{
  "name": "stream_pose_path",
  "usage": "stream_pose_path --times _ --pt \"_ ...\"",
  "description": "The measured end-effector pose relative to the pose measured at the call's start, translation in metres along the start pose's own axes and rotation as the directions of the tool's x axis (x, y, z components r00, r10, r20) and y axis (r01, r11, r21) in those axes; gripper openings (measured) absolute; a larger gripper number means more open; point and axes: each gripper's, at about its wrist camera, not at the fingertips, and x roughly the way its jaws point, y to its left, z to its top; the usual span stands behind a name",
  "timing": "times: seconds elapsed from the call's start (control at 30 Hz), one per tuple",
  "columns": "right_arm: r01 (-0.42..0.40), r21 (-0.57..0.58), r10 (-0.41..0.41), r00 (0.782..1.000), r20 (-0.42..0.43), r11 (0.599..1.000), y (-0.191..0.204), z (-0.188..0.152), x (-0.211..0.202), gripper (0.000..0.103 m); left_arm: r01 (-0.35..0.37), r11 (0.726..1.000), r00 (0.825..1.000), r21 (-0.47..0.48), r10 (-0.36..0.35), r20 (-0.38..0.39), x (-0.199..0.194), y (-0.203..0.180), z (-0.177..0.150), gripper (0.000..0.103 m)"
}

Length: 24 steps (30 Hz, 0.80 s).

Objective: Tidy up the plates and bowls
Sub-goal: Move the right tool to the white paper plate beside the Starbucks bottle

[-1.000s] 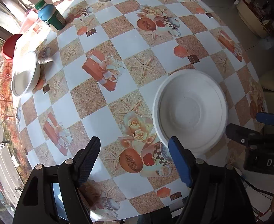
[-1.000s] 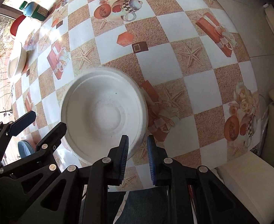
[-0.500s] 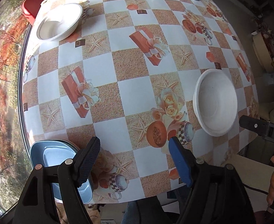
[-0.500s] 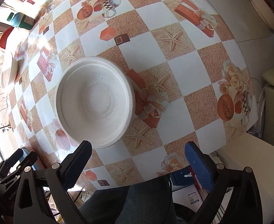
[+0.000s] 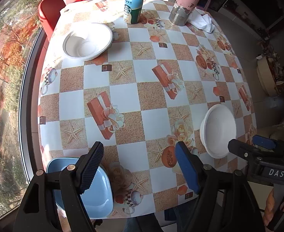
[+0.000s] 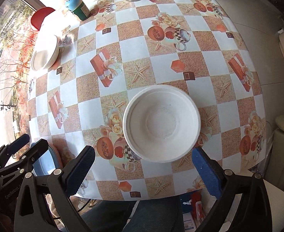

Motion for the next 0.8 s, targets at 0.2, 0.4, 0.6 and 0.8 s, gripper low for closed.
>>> stream_pose_path --times 0.2,0.4,0.6,0.8 --pt "0.001 -0.028 -0.001 1.000 0.012 1.000 0.029 0.006 -0.009 0.101 -0.023 0.997 0.999 -0.067 0.025 0.038 -0.014 0.024 0.010 0.079" --pt "0.002 -0.098 -0.004 1.000 -0.016 0.995 0.056 0.016 -0.004 0.101 -0.070 0.983 0.997 -0.168 0.065 -0.033 0.006 0.048 0.014 0.080" --pt "-0.009 -0.174 -0.011 0.994 -0.112 0.985 0.080 0.031 0.031 0.101 -0.105 0.958 0.993 -0.268 0.088 -0.074 0.014 0.075 0.025 0.080" --pt "0.006 -0.275 -0.042 0.991 -0.126 0.961 0.115 0.081 0.051 0.101 -0.165 0.925 0.985 -0.342 0.137 -0.104 0.035 0.113 0.081 0.080"
